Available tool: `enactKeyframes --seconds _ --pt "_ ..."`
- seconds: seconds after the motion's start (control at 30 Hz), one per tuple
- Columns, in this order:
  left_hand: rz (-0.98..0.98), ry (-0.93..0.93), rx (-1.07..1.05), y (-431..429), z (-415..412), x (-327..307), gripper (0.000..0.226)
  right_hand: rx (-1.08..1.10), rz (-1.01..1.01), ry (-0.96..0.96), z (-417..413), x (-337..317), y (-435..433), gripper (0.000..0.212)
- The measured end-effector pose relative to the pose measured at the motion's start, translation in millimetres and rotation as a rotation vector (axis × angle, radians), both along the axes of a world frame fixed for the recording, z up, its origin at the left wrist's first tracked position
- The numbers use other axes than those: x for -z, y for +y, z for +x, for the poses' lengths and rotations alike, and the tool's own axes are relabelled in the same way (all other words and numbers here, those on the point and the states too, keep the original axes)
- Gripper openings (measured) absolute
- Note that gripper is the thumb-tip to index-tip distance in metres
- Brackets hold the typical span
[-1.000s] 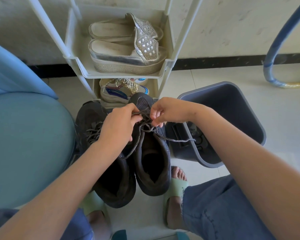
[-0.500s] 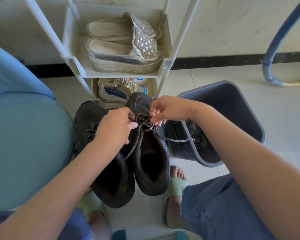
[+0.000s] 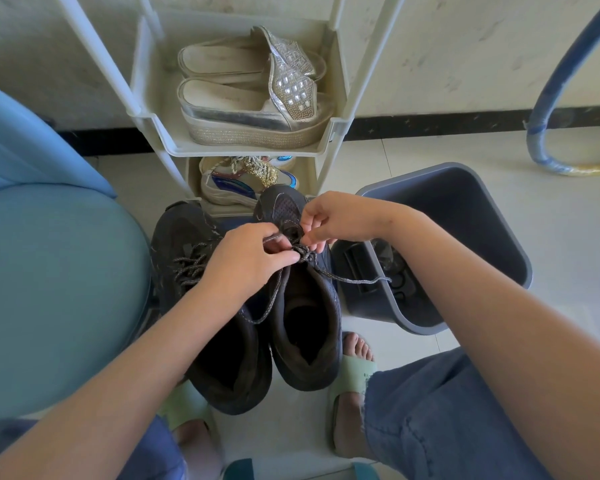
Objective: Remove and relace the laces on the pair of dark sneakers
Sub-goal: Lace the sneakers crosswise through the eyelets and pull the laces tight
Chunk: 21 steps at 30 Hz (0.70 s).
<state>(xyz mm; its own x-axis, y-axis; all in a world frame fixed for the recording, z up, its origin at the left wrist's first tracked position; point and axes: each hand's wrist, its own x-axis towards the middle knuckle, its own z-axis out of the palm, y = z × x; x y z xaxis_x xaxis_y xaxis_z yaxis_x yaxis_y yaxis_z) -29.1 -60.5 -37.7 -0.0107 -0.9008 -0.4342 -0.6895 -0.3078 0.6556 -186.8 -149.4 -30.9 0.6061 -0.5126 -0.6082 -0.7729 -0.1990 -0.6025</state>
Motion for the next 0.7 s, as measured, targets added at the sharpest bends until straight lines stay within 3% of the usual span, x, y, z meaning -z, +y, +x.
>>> enactKeyframes --seconds 0.33,0.47,0.57,0.7 --pt "0.065 0.180 -0.152 8.0 -4.3 4.7 0.008 0.009 0.076 0.005 -2.2 3.9 -0.2 0.021" --pt "0.076 0.077 -0.075 2.7 -5.3 0.0 0.008 0.040 0.109 -0.014 0.2 6.9 1.7 0.026" --pt "0.122 0.028 0.015 -3.5 -6.0 -3.9 0.027 0.002 0.089 -0.005 -0.1 7.5 1.1 0.019" --pt "-0.017 0.062 -0.030 0.8 -4.0 -0.5 0.029 -0.030 0.113 -0.021 1.4 5.4 2.5 0.019"
